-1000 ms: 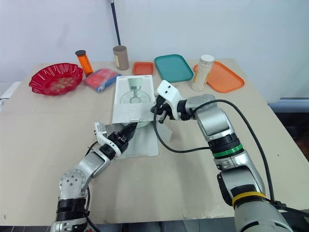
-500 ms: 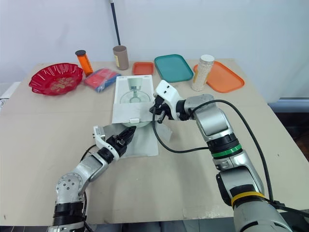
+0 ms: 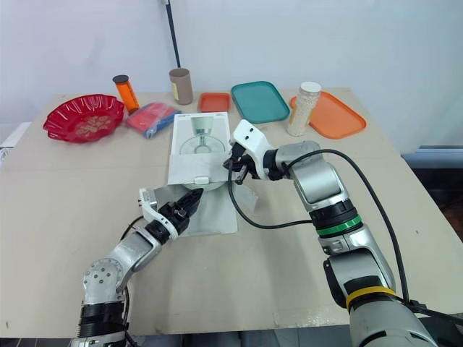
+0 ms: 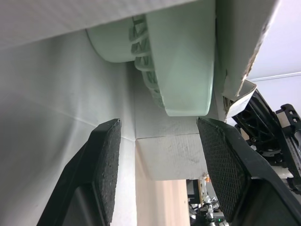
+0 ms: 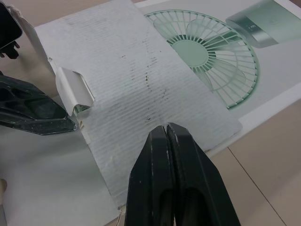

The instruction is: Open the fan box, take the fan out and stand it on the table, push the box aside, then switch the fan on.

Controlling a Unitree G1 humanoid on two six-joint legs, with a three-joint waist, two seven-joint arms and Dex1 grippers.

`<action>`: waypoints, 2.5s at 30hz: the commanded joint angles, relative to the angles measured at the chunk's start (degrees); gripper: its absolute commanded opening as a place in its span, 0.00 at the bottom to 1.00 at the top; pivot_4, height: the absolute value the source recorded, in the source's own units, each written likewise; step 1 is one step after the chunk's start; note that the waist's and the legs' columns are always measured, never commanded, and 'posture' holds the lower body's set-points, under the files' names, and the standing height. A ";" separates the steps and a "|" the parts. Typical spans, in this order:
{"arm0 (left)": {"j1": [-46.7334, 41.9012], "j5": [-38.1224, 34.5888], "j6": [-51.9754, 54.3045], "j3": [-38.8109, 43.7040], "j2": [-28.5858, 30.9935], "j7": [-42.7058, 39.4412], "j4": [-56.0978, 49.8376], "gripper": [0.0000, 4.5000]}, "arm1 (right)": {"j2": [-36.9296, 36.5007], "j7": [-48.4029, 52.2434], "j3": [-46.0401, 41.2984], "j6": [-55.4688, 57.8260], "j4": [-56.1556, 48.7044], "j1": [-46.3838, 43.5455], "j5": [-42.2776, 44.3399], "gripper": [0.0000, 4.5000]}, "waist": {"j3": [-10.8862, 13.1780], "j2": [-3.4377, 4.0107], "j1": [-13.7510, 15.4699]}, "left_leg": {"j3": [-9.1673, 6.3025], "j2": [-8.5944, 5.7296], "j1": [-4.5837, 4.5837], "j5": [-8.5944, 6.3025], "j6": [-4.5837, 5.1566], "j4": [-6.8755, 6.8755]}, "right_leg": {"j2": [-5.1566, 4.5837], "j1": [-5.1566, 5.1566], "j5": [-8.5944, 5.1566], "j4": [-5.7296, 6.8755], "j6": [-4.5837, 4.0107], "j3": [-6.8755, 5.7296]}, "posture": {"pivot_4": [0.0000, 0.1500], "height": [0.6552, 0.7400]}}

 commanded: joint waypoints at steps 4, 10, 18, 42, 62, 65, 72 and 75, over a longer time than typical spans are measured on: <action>4.14 -4.24 2.64 0.81 3.17 0.09 -4.54 0.61 | 0.02 0.05 -0.36 -1.11 -1.57 -1.15 0.28 0.00 | 0.00 0.00 -0.02 | -0.01 0.00 0.00 -0.01 0.01 -0.01 | 0.00 0.00 0.00 0.00 0.00 0.00 | 1.00 1.00; 8.28 -9.20 4.30 0.18 5.30 1.96 -8.11 0.61 | 0.14 -0.09 -0.23 -1.36 -1.59 -1.02 0.11 0.00 | 0.00 0.00 0.01 | -0.04 0.00 0.00 -0.02 0.01 -0.03 | -0.01 0.00 0.00 -0.01 0.00 0.00 | 1.00 1.00; 8.24 -10.91 3.59 -1.08 7.08 2.06 -8.55 0.61 | 0.36 -0.33 -0.22 -1.37 -1.70 -0.66 0.18 0.00 | 0.00 0.00 0.05 | -0.05 -0.01 0.00 -0.02 0.02 -0.04 | -0.02 0.00 0.00 -0.02 0.00 -0.02 | 1.00 1.00; -3.00 -3.36 -1.45 -2.61 2.78 -4.43 3.61 0.99 | -0.33 -0.47 0.09 -0.87 -2.18 -1.22 0.10 0.00 | 0.00 0.00 0.29 | -0.04 -0.03 -0.02 0.01 -0.04 -0.06 | -0.02 0.00 0.00 -0.07 0.00 -0.04 | 1.00 1.00; -7.23 2.27 -1.66 -1.73 -0.40 -7.93 7.85 0.55 | -0.64 -0.42 -0.02 -0.67 -2.81 -1.20 0.29 0.00 | 0.01 -0.01 0.40 | -0.06 -0.04 -0.05 0.06 -0.12 -0.06 | -0.03 0.00 0.01 -0.10 0.02 -0.05 | 1.00 1.00; -7.17 2.45 -1.36 -1.43 -0.57 -7.89 7.79 0.52 | -0.61 -0.49 0.06 -0.77 -2.77 -1.12 0.21 0.00 | 0.01 -0.01 0.40 | -0.06 -0.04 -0.05 0.06 -0.12 -0.06 | -0.03 0.00 0.01 -0.10 0.02 -0.05 | 1.00 1.00; -6.91 1.49 -0.11 -0.40 -0.99 -7.09 7.42 0.52 | -0.44 -0.55 0.06 -0.69 -2.70 -1.18 0.27 0.00 | 0.01 -0.01 0.40 | -0.06 -0.04 -0.05 0.06 -0.12 -0.06 | -0.03 0.00 0.01 -0.10 0.02 -0.05 | 1.00 1.00; -6.09 -0.80 0.62 0.95 -1.46 -6.06 6.82 0.52 | -0.51 -0.53 0.03 -0.75 -2.74 -1.16 0.26 0.00 | 0.01 -0.01 0.39 | -0.06 -0.04 -0.05 0.06 -0.12 -0.06 | -0.03 0.00 0.01 -0.10 0.02 -0.05 | 1.00 1.00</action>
